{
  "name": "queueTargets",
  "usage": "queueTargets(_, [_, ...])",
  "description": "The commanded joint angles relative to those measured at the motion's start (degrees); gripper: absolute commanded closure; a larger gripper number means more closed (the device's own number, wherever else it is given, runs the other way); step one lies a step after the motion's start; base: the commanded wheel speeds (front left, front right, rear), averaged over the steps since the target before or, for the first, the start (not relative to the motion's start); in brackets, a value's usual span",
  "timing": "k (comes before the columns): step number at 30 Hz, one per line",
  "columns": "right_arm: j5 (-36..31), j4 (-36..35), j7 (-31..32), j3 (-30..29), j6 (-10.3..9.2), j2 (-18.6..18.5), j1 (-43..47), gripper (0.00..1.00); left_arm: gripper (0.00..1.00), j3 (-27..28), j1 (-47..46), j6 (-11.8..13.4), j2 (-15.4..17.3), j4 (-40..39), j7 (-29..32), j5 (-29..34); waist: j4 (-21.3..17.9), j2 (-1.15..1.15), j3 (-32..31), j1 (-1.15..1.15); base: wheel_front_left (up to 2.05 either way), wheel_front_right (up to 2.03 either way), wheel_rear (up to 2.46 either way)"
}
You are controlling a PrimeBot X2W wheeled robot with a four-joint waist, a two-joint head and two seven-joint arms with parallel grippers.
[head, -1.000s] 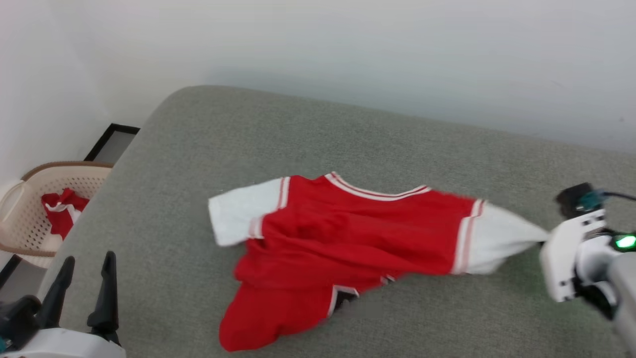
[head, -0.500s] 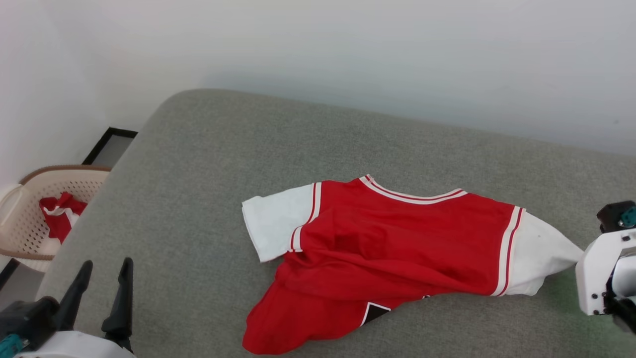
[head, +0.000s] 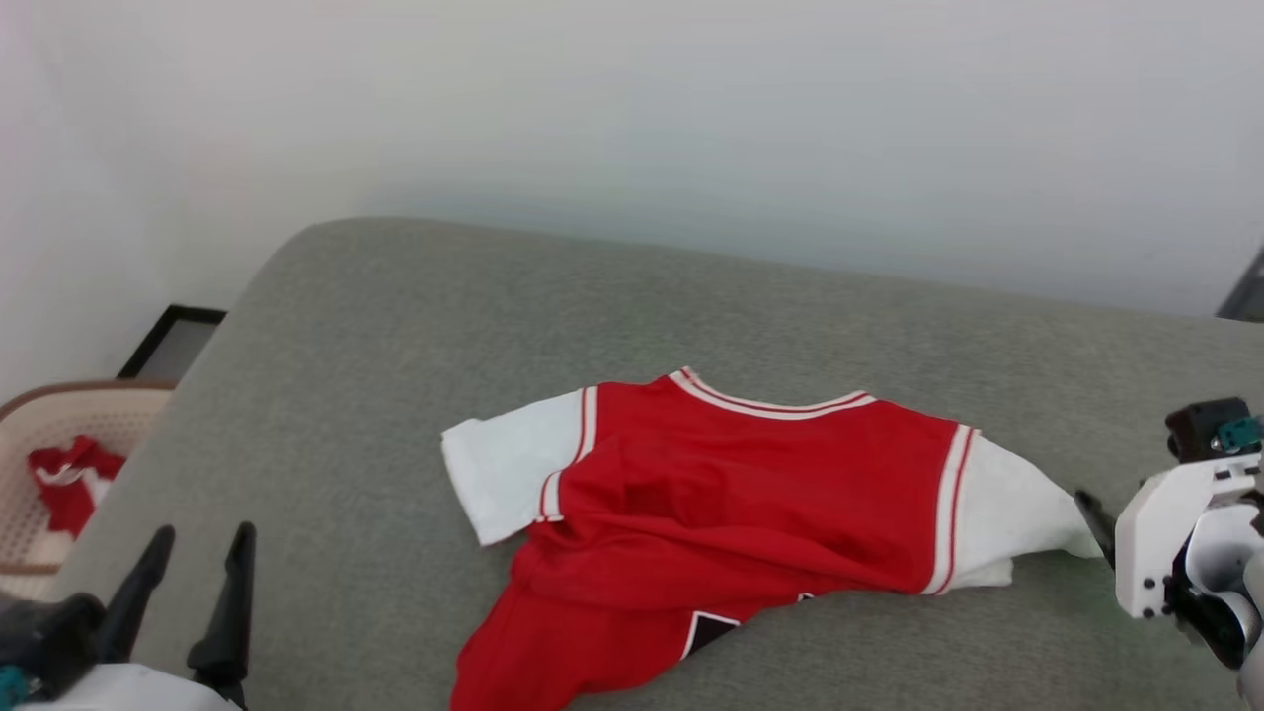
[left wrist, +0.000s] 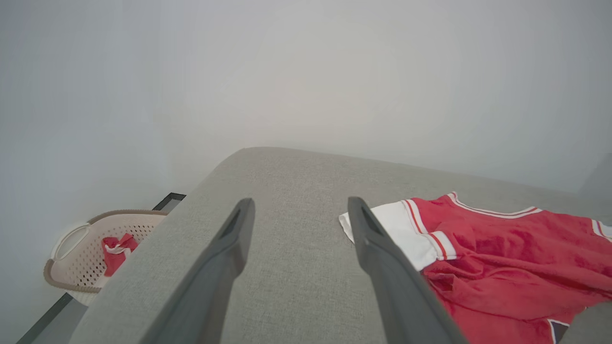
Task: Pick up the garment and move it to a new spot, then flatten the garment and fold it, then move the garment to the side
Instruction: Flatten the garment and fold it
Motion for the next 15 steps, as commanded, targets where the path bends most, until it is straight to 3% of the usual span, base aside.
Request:
queueTargets(1, [0.4, -1.5, -2.1, -0.6, -0.09, -0.1, 0.5, 0.0, 0.0, 0.4, 0.2, -0.3, 0.6, -0.3, 0.3, -0.4, -2.6, 0.0, -0.6, 0.0, 0.0, 0.0, 0.0])
queueTargets(8, [-1.0, -6.7, -8.8, -4.1, -0.09, 0.8, 2.7, 0.0, 0.0, 1.1, -1.6, -1.8, 2.2, -0.2, 1.2, -1.2, -6.8, 0.0, -0.6, 0.0, 0.0, 0.0, 0.0])
queueTargets(15, [-5.7, -12.7, -16.2, -11.9, -0.09, 3.0, 7.4, 0.0, 0.0, 0.8, -5.5, -4.8, 4.1, 0.9, 4.4, -3.2, -10.3, 0.0, 0.4, 0.0, 0.0, 0.0, 0.0])
